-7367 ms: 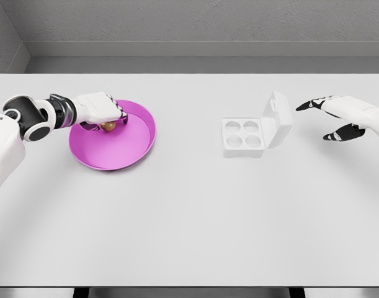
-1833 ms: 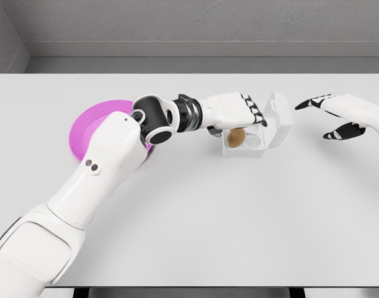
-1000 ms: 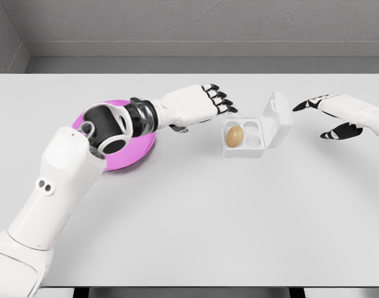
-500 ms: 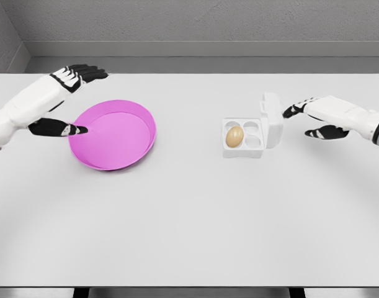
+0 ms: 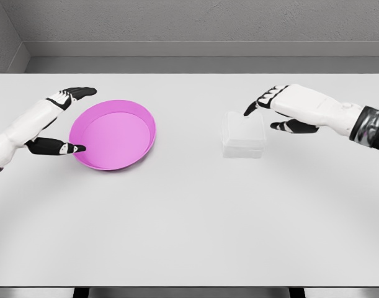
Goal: Pack egg into the box and close the box lid
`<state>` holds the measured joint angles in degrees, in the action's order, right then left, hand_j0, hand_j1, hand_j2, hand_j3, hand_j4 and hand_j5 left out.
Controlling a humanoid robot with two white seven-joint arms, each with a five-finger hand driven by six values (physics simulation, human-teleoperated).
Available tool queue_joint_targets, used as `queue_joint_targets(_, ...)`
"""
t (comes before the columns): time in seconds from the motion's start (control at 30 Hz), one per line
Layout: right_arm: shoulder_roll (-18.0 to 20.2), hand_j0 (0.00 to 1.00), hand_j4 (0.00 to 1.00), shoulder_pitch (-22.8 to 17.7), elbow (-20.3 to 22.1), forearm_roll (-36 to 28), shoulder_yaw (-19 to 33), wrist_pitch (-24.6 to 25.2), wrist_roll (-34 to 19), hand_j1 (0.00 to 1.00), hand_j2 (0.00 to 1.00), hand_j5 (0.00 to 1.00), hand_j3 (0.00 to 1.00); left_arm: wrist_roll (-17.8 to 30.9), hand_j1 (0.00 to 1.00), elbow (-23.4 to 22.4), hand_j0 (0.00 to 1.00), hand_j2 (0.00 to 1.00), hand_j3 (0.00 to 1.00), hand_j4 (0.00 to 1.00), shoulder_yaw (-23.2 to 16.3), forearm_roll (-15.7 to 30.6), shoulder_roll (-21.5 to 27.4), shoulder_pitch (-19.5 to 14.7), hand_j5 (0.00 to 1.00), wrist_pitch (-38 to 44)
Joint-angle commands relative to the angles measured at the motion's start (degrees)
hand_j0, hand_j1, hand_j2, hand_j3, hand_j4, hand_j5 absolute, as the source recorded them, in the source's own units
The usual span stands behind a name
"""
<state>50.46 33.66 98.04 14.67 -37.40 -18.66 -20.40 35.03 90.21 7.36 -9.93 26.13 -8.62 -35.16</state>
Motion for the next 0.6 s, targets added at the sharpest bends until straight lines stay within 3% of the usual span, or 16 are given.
queue_joint_targets(0.0,-2.0,0.69,0.69,0.1,1.1,0.2,-5.4,0.5,0.8,0.69,0.69,0.69,0.69,0.0,1.0,0.1,1.0,1.0,1.0,1.0,-0.1,0.4,0.1,0.1,1.0,0.2)
queue_joint_targets(0.17,0.9,0.71,0.71,0.1,1.6,-0.7,-4.4,-0.1,0.8,0.71,0.71,0.71,0.71,0.0,1.0,0.1,1.0,1.0,1.0,1.0,-0.1,0.1,0.1,0.4,1.0,0.2)
queue_joint_targets(0.3,7.8,0.75,0.75,-0.6,2.9,-3.2,3.0,-3.1,0.2,0.75,0.75,0.75,0.75,0.0,1.0,0.1,1.0,1.0,1.0,1.0,-0.1,0.0,0.3,0.5,1.0,0.2)
queue_joint_targets(0.33,8.3,0.84,0.84,-0.7,2.8,-3.2,3.0,-3.4,0.4,0.84,0.84,0.84,0.84,0.0,1.0,0.1,1.0,1.0,1.0,1.0,-0.1,-0.4,0.3,0.5,1.0,0.2)
queue_joint_targets(0.37,9.0,1.0,1.0,-1.1,2.7,-3.2,3.0,-3.4,0.6,1.0,1.0,1.0,1.0,0.0,1.0,0.1,1.0,1.0,1.0,1.0,-0.1,-0.6,0.3,0.4,1.0,0.2)
queue_joint_targets(0.4,10.3,1.0,1.0,-1.8,2.9,-3.2,4.1,-4.2,0.7,1.0,1.0,1.0,1.0,0.0,1.0,0.1,1.0,1.0,1.0,1.0,-0.1,-0.7,0.3,0.5,1.0,0.2)
queue_joint_targets(0.47,11.1,1.0,1.0,-5.4,2.8,-3.2,9.2,-11.0,0.6,1.0,1.0,1.0,1.0,0.0,1.0,0.1,1.0,1.0,1.0,1.0,-0.1,-0.7,0.3,0.5,1.0,0.2)
queue_joint_targets(0.57,12.1,1.0,1.0,-6.9,2.3,-3.2,11.1,-13.9,0.6,1.0,1.0,1.0,1.0,0.0,1.0,0.2,1.0,1.0,1.0,1.0,-0.2,-0.7,0.3,0.5,1.0,0.2)
